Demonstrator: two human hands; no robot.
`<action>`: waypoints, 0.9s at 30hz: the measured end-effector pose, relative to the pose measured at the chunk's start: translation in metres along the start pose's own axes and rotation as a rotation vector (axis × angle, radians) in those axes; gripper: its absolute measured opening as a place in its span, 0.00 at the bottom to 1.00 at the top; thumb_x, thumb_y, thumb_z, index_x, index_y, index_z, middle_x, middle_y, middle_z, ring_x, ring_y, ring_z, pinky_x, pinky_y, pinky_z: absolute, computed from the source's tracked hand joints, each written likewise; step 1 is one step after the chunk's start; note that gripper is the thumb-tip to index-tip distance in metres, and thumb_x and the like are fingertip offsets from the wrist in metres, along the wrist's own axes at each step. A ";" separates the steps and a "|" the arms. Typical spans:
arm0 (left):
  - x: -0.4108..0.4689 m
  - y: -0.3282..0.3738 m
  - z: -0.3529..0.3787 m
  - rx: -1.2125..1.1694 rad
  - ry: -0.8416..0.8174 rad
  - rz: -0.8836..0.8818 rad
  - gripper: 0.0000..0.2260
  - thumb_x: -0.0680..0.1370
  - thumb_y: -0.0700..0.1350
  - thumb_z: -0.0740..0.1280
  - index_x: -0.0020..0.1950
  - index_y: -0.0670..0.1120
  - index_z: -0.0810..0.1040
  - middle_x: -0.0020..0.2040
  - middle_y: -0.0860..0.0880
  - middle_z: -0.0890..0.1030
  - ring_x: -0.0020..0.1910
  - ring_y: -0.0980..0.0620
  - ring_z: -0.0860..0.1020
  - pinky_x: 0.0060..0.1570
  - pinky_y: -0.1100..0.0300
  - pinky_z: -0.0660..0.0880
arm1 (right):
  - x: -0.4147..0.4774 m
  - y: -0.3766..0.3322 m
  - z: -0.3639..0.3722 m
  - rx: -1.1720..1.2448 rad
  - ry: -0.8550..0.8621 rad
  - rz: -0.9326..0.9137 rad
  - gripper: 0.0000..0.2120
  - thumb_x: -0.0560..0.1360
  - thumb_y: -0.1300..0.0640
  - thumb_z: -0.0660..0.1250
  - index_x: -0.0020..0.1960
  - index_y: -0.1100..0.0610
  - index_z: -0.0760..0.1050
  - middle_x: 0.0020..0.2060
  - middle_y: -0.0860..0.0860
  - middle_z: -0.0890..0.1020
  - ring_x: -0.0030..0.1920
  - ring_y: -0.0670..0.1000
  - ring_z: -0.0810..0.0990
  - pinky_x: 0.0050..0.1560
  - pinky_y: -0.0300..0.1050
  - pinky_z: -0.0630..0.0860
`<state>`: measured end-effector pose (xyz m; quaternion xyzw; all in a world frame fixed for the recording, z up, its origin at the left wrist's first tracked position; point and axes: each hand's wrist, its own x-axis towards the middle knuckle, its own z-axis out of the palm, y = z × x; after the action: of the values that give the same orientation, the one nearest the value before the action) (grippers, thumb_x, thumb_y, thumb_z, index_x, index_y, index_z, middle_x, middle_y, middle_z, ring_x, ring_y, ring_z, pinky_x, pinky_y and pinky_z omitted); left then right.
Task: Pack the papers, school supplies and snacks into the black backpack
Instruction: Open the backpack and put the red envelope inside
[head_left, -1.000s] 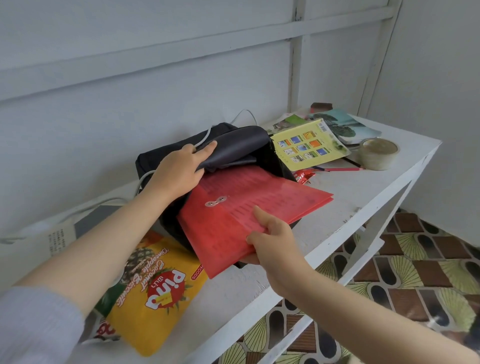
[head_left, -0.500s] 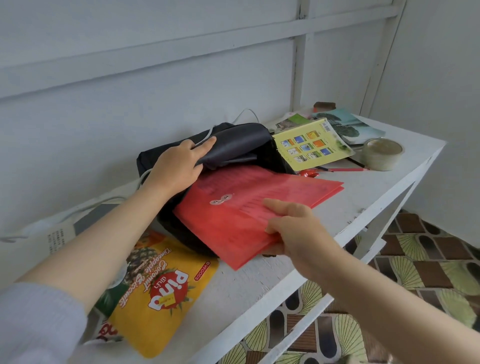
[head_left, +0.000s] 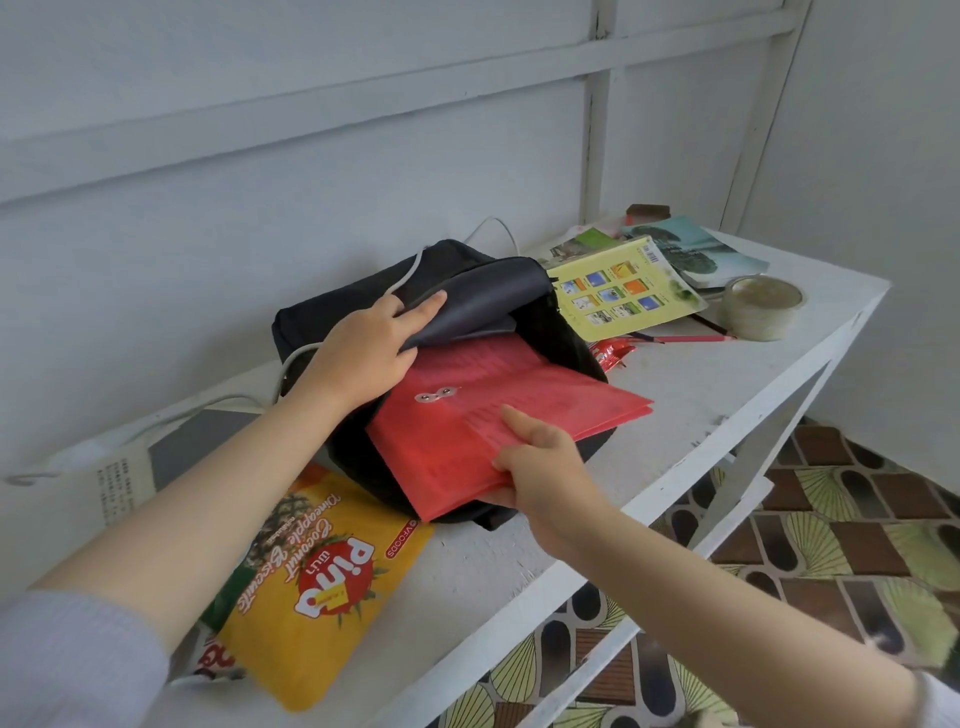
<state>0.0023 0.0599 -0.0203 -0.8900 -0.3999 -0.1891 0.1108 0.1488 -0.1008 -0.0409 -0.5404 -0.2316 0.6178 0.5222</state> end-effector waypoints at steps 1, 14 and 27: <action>0.000 0.001 -0.001 0.021 -0.001 -0.019 0.28 0.74 0.39 0.65 0.73 0.51 0.65 0.48 0.40 0.74 0.38 0.38 0.76 0.36 0.50 0.73 | 0.000 0.001 0.002 -0.021 -0.009 -0.010 0.27 0.77 0.72 0.53 0.73 0.54 0.62 0.60 0.48 0.67 0.55 0.54 0.74 0.37 0.42 0.81; 0.005 0.007 0.002 0.073 -0.065 -0.030 0.29 0.75 0.41 0.64 0.75 0.53 0.60 0.47 0.41 0.74 0.40 0.41 0.76 0.36 0.50 0.74 | 0.017 -0.005 0.004 -0.080 -0.046 0.009 0.29 0.78 0.73 0.52 0.75 0.52 0.59 0.66 0.52 0.66 0.53 0.55 0.77 0.37 0.41 0.80; -0.003 -0.001 0.003 -0.033 -0.001 0.002 0.29 0.73 0.39 0.67 0.73 0.51 0.64 0.44 0.41 0.76 0.38 0.41 0.75 0.36 0.48 0.75 | 0.073 -0.009 0.033 -0.228 -0.133 0.011 0.31 0.78 0.70 0.54 0.77 0.50 0.51 0.73 0.56 0.61 0.62 0.61 0.75 0.56 0.56 0.77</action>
<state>0.0007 0.0594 -0.0239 -0.8922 -0.3957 -0.1952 0.0964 0.1320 -0.0232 -0.0537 -0.5554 -0.3315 0.6246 0.4377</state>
